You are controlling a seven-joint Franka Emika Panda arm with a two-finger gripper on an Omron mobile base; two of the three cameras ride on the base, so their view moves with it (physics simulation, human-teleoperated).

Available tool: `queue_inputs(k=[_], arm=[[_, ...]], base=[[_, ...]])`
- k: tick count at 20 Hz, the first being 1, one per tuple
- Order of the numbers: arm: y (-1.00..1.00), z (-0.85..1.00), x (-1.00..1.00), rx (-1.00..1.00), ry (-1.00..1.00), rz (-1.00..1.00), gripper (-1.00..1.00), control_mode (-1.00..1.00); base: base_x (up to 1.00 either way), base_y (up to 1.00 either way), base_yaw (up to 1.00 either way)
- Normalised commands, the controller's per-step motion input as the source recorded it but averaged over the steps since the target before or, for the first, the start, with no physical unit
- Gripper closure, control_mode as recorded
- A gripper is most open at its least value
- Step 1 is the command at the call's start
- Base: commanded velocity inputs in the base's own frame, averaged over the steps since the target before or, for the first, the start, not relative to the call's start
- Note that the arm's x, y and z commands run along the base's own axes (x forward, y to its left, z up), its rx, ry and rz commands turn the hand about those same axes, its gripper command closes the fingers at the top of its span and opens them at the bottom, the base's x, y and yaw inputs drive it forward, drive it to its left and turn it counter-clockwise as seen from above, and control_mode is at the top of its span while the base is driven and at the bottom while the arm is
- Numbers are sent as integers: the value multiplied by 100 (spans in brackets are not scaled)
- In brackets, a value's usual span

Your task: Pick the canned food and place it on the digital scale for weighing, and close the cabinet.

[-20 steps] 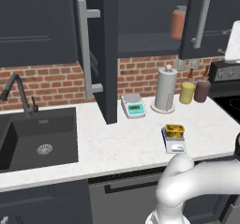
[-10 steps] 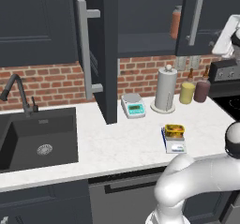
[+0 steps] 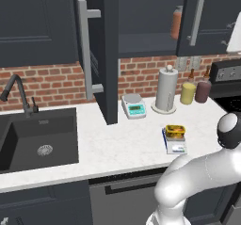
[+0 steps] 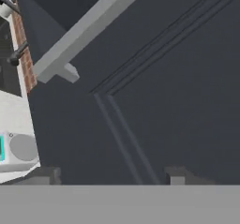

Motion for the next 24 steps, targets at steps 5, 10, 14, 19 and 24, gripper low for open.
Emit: queue_inputs(k=[5,10,14,19,24], arm=[[7,0,-89,2,-16,0,-100,-100],[68,-51,-100,11,-33,-3,-100,-100],[100,-100,-69,25,-48,-15,-100,-100],[100,-100,-74,32,-50,-20,-100,-100],[100,-23,-68,23,-42,-20,-100,-100]], base=[[0,0,0],[0,0,0],[0,0,0],[0,0,0],[0,0,0]])
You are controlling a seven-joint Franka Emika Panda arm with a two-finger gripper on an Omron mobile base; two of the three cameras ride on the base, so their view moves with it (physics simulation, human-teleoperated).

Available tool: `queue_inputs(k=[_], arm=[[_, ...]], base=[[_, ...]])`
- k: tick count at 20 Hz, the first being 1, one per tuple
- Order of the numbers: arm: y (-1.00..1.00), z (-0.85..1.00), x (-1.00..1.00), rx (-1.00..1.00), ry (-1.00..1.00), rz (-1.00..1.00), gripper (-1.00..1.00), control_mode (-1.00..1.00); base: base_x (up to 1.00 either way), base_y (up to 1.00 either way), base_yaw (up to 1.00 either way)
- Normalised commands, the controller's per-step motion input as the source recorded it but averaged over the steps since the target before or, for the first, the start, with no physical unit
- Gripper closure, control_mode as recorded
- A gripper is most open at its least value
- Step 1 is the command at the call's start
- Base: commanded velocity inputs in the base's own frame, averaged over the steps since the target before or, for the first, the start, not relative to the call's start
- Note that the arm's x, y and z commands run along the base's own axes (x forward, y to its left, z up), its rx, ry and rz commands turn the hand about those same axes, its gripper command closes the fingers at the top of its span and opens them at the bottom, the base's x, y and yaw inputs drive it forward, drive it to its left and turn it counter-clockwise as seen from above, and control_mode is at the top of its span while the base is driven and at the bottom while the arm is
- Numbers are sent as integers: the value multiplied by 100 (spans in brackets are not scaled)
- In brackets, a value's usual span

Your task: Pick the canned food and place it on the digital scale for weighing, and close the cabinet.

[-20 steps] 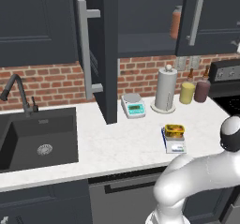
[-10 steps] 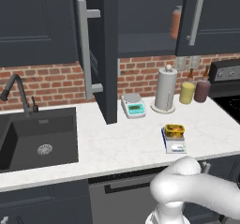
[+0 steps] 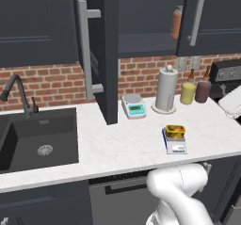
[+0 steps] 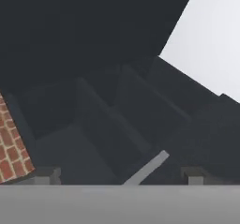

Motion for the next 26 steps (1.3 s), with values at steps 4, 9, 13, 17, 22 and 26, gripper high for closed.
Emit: queue_inputs(k=[4,9,13,17,22,26], arm=[[81,-4,-14,11,-17,-8,-100,-100],[36,0,0,-1,0,0,-100,-100],[68,-20,0,-11,0,0,-100,-100],[81,-30,0,-9,0,0,-100,-100],[97,-40,0,-1,-1,0,-100,-100],[100,-42,0,0,0,-5,-100,-100]], base=[[0,0,0],[0,0,0],[0,0,0],[0,0,0],[0,0,0],[0,0,0]])
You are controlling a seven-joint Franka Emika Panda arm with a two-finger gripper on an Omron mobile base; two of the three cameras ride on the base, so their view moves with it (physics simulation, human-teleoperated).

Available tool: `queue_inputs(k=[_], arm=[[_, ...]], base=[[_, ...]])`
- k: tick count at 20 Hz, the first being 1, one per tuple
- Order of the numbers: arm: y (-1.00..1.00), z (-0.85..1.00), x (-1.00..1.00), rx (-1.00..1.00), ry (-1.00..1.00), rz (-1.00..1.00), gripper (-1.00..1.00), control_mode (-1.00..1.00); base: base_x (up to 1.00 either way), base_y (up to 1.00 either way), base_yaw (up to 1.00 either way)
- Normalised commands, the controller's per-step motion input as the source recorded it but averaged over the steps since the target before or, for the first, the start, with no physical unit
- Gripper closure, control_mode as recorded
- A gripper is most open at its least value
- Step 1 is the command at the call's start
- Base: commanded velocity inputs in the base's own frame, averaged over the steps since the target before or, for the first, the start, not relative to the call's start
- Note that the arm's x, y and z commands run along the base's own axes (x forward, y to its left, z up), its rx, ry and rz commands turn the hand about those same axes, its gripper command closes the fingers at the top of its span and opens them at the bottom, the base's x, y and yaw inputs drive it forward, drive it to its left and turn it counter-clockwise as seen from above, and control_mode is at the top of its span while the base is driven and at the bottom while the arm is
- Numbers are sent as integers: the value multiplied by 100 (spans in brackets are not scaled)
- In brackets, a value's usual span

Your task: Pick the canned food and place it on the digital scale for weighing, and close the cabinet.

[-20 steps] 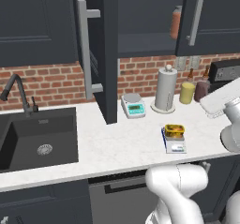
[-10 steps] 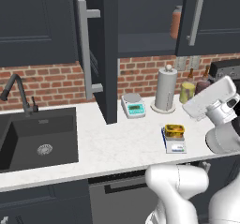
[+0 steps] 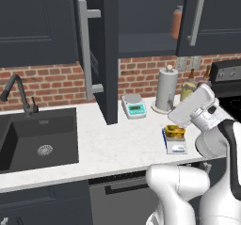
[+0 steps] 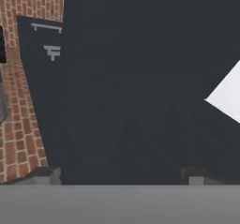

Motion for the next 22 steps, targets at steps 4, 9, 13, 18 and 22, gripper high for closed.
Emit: queue_inputs(k=[4,9,13,18,22], arm=[[100,-34,-13,0,-3,-9,-100,-100],[93,-1,-75,0,-17,-14,-100,-100],[35,0,-97,1,-2,-20,-100,-100],[61,-2,-100,0,-1,-30,-100,-100],[100,-26,-100,0,-8,-44,-100,-100]], base=[[0,0,0],[0,0,0],[0,0,0],[0,0,0],[0,0,0]])
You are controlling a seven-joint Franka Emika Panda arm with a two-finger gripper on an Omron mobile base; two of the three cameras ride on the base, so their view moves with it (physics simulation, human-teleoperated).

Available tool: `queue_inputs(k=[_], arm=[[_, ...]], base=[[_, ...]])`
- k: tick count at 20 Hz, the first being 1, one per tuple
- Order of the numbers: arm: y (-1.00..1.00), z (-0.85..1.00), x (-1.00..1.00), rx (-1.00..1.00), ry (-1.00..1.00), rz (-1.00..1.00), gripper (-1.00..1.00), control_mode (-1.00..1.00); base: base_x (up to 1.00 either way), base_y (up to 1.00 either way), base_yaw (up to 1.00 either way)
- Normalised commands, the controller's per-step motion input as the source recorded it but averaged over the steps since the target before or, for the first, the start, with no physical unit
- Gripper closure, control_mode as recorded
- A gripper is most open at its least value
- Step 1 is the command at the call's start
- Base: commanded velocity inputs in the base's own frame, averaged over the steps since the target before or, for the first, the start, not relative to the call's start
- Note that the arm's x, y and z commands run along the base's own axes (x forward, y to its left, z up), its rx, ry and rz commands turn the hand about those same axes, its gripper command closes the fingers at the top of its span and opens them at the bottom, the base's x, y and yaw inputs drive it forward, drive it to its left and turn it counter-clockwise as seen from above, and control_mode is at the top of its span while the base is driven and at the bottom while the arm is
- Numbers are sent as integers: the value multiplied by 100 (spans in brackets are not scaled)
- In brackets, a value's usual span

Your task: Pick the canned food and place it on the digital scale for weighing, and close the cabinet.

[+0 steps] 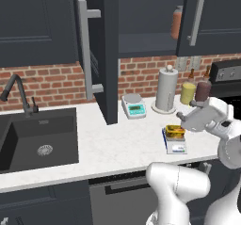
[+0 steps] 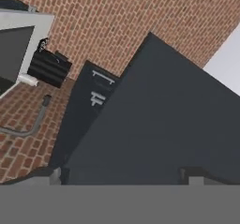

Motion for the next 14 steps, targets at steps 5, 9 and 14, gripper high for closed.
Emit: queue_inputs(k=[5,9,14], arm=[[100,-33,-90,0,-15,-48,-100,-100],[100,-29,-85,1,-28,-45,-100,-100],[100,-24,-83,0,-34,-42,-100,-100]], base=[[0,0,0],[0,0,0],[0,0,0]])
